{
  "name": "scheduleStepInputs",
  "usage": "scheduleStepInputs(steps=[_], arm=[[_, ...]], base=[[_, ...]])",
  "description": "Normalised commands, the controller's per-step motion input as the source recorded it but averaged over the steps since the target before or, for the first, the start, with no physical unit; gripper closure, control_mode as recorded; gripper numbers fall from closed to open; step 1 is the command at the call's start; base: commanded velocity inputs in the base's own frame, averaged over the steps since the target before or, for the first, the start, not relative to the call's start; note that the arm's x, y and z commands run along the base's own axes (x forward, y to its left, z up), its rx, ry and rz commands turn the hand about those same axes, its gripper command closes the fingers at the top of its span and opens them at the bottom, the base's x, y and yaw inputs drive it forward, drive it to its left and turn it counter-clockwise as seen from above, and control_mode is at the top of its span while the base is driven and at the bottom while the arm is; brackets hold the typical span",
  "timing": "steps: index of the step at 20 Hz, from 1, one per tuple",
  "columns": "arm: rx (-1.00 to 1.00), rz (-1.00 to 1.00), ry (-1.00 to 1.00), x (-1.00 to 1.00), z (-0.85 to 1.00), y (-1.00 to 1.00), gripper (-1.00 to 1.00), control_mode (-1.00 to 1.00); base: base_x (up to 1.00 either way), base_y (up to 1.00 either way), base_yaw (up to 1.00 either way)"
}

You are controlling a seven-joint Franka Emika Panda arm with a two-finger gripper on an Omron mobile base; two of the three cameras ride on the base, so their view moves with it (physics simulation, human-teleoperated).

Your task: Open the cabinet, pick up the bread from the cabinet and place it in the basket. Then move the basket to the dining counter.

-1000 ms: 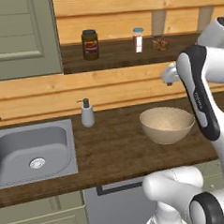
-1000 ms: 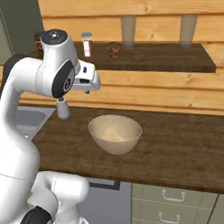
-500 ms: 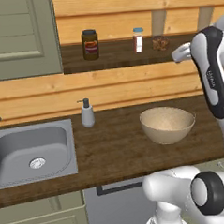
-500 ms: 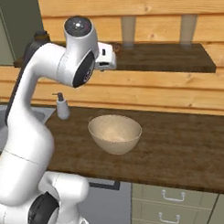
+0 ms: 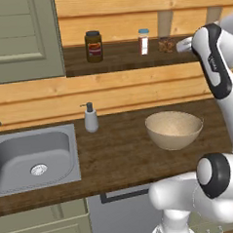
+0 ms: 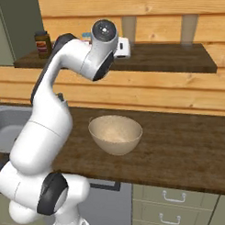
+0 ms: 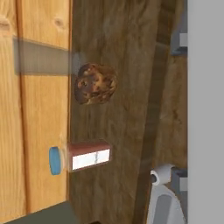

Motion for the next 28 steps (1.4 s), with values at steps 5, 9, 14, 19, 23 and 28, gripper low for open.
scheduleStepInputs(steps=[5, 9, 14, 19, 23, 28], arm=[[0.1, 0.0, 0.0, 0.64, 0.41, -0.24, -1.0, -1.0], [0.14, 0.0, 0.0, 0.46, 0.04, -0.09, -1.0, -1.0], [0.09, 0.0, 0.0, 0.37, -0.07, -0.06, -1.0, -1.0], [0.11, 0.0, 0.06, 0.69, -0.05, 0.0, -1.0, -1.0], [0.07, 0.0, 0.14, 0.61, -0.06, 0.0, -1.0, -1.0], [0.02, 0.01, 0.04, 0.4, -0.09, 0.0, -1.0, -1.0]], base=[[0.0, 0.0, 0.0], [0.0, 0.0, 0.0], [0.0, 0.0, 0.0], [0.0, 0.0, 0.0], [0.0, 0.0, 0.0], [0.0, 0.0, 0.0]])
